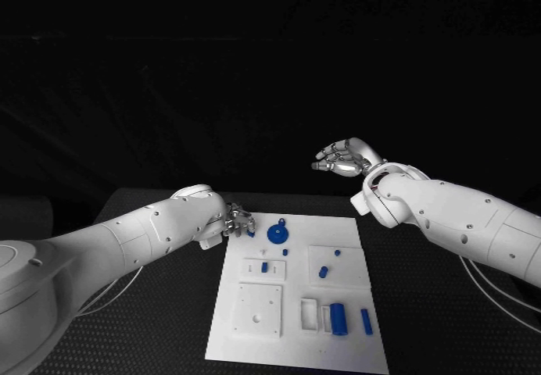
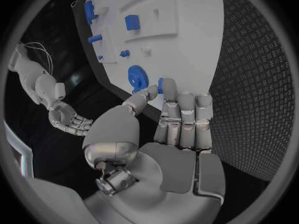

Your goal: Assemble the parts on the task board

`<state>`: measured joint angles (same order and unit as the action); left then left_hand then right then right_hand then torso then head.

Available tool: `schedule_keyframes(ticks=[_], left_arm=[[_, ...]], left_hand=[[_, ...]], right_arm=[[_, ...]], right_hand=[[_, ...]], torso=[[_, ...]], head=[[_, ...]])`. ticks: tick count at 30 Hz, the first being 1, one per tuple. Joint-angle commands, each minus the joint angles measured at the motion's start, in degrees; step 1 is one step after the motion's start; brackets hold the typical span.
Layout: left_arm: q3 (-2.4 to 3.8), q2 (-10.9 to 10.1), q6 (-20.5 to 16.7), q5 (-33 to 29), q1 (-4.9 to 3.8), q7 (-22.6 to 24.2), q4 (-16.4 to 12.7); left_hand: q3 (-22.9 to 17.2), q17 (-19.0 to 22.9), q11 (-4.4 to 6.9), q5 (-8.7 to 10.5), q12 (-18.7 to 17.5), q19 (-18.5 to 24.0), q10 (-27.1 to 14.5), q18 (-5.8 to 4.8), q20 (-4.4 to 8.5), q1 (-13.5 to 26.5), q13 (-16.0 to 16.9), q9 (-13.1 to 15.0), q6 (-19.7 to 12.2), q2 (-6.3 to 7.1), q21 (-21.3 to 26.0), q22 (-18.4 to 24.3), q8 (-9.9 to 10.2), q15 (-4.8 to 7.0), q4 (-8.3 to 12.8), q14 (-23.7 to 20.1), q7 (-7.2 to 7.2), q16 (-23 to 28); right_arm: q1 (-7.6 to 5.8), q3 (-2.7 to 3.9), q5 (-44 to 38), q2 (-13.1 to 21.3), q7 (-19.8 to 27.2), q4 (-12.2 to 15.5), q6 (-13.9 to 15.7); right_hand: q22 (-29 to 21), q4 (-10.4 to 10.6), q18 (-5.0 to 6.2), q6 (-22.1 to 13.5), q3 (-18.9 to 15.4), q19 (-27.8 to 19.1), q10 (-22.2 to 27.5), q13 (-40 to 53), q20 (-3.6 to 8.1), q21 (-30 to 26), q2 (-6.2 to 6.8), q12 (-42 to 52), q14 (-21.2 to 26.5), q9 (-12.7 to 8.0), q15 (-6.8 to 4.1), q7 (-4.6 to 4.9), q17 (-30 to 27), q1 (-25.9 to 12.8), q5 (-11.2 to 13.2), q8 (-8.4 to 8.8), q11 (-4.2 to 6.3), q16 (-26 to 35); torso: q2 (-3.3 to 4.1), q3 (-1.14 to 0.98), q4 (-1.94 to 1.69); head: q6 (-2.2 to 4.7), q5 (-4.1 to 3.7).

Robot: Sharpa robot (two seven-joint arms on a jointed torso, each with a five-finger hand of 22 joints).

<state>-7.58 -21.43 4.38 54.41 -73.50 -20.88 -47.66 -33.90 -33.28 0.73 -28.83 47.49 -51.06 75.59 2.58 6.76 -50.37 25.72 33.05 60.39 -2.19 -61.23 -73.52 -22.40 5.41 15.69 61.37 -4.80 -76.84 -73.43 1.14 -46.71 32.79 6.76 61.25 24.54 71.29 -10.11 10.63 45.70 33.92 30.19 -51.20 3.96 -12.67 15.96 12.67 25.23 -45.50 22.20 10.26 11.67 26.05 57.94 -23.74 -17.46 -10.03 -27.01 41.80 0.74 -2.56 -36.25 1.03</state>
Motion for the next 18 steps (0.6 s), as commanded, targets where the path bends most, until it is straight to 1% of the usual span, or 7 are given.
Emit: schedule_keyframes(ticks=[1, 3, 12, 14, 15, 16, 18], left_arm=[[0.04, -1.6, -4.9, 0.3, -0.49, -0.2, -3.3], [0.03, -3.1, -6.4, 0.3, -0.65, -0.2, -5.8], [-0.08, -9.0, -11.4, 3.1, -0.75, -0.6, -16.6], [-0.31, -10.1, -12.4, 4.3, -0.7, -1.0, -18.8], [-0.61, -10.5, -12.9, 4.7, -0.68, -1.1, -19.7], [-1.28, -11.2, -13.4, 5.0, -0.67, -1.4, -20.7], [-1.87, -11.9, -14.2, 5.1, -0.64, -1.5, -21.9]], left_hand=[[-0.6, -0.2, 4.02, -1.35, 0.4, -0.7, 4.6, 0.77, 6.63, 0.3, 0.2, 4.8, 5.3, 0.21, -0.3, -0.2, -2.8, 3.14, 0.8, 3.7, 3.55, -0.4], [-0.7, -0.4, 4.21, -2.81, 0.6, -1.1, 5.0, 0.85, 6.77, 0.2, 0.4, 5.2, 5.8, 0.65, -0.5, -0.3, -2.8, 3.33, 0.8, 4.2, 3.75, -0.6], [-0.7, -1.1, 4.77, -5.13, 2.0, -2.3, 5.9, 1.13, 7.2, 0.0, 1.5, 6.4, 7.4, 1.64, -1.3, -0.7, -2.8, 3.97, 0.8, 5.4, 4.33, -1.4], [-0.7, -1.2, 4.86, -5.7, 2.3, -2.5, 5.9, 1.18, 7.29, -0.1, 1.7, 6.6, 7.7, 1.91, -1.4, -0.8, -2.7, 4.1, 0.8, 5.6, 4.42, -1.5], [-0.7, -1.3, 4.91, -5.98, 2.5, -2.6, 5.9, 1.2, 7.32, -0.2, 1.9, 6.7, 7.8, 2.01, -1.5, -0.8, -2.7, 4.15, 0.8, 5.7, 4.47, -1.6], [-0.7, -1.3, 4.95, -6.22, 2.6, -2.6, 5.9, 1.21, 7.35, -0.2, 2.0, 6.8, 7.9, 2.08, -1.5, -0.9, -2.7, 4.2, 0.8, 5.8, 4.5, -1.7], [-0.7, -1.4, 4.98, -6.44, 2.7, -2.7, 5.9, 1.23, 7.38, -0.2, 2.1, 6.9, 8.0, 2.1, -1.6, -0.9, -2.6, 4.25, 0.8, 5.8, 4.54, -1.7]], right_arm=[[0.0, 0.02, 0.2, 0.3, 0.5, 0.1, -0.3], [0.0, 0.02, 0.2, 0.6, 0.5, 0.3, -0.3], [0.05, 0.0, 0.3, 1.7, 0.5, 1.4, -0.1], [0.12, 0.0, 0.3, 1.9, 0.5, 1.9, -0.1], [0.14, 0.0, 0.3, 2.0, 0.5, 2.0, -0.1], [0.17, 0.0, 0.3, 2.1, 0.5, 2.2, -0.2], [0.23, -0.01, 0.3, 2.2, 0.5, 2.4, -0.2]], right_hand=[[0.1, 0.1, -0.48, -0.4, -0.1, -0.4, 0.1, 0.0, 0.0, -0.3, -0.19, -0.4, 0.6, -0.1, -0.01, 0.52, -0.1, -0.2, -0.4, -0.22, 0.02, 0.2], [0.1, 0.1, -0.48, -0.4, -0.1, -0.4, 0.1, 0.0, 0.0, -0.3, -0.19, -0.4, 0.6, -0.1, -0.01, 0.52, -0.1, -0.2, -0.4, -0.22, 0.02, 0.2], [0.1, 0.1, -0.48, -0.4, -0.1, -0.4, 0.1, 0.0, 0.01, -0.3, -0.18, -0.4, 0.6, -0.1, -0.01, 0.52, -0.1, -0.2, -0.4, -0.22, 0.02, 0.2], [0.1, 0.1, -0.48, -0.4, -0.1, -0.4, 0.1, 0.0, 0.01, -0.3, -0.17, -0.4, 0.6, -0.1, -0.01, 0.52, -0.1, -0.2, -0.4, -0.23, 0.02, 0.2], [0.1, 0.1, -0.48, -0.4, -0.1, -0.4, 0.1, 0.0, 0.01, -0.4, -0.17, -0.4, 0.6, -0.1, -0.01, 0.52, -0.1, -0.2, -0.5, -0.23, 0.02, 0.2], [0.1, 0.1, -0.48, -0.4, -0.1, -0.4, 0.1, 0.0, 0.01, -0.4, -0.16, -0.4, 0.6, -0.1, -0.01, 0.52, -0.1, -0.2, -0.5, -0.23, 0.02, 0.1], [0.1, 0.1, -0.48, -0.4, -0.1, -0.4, 0.1, 0.0, 0.01, -0.4, -0.16, -0.4, 0.6, -0.1, -0.01, 0.52, -0.1, -0.2, -0.5, -0.23, 0.02, 0.1]], torso=[[-0.14, 0.04, -0.2], [-0.31, 0.08, -0.35], [-0.88, 0.13, -0.72], [-0.92, 0.13, -0.75], [-0.95, 0.14, -0.77], [-0.95, 0.14, -0.78], [-0.94, 0.13, -0.79]], head=[[0.09, 0.11], [0.0, 0.15], [-0.49, 0.14], [-0.59, 0.14], [-0.66, 0.13], [-0.73, 0.13], [-0.81, 0.19]])
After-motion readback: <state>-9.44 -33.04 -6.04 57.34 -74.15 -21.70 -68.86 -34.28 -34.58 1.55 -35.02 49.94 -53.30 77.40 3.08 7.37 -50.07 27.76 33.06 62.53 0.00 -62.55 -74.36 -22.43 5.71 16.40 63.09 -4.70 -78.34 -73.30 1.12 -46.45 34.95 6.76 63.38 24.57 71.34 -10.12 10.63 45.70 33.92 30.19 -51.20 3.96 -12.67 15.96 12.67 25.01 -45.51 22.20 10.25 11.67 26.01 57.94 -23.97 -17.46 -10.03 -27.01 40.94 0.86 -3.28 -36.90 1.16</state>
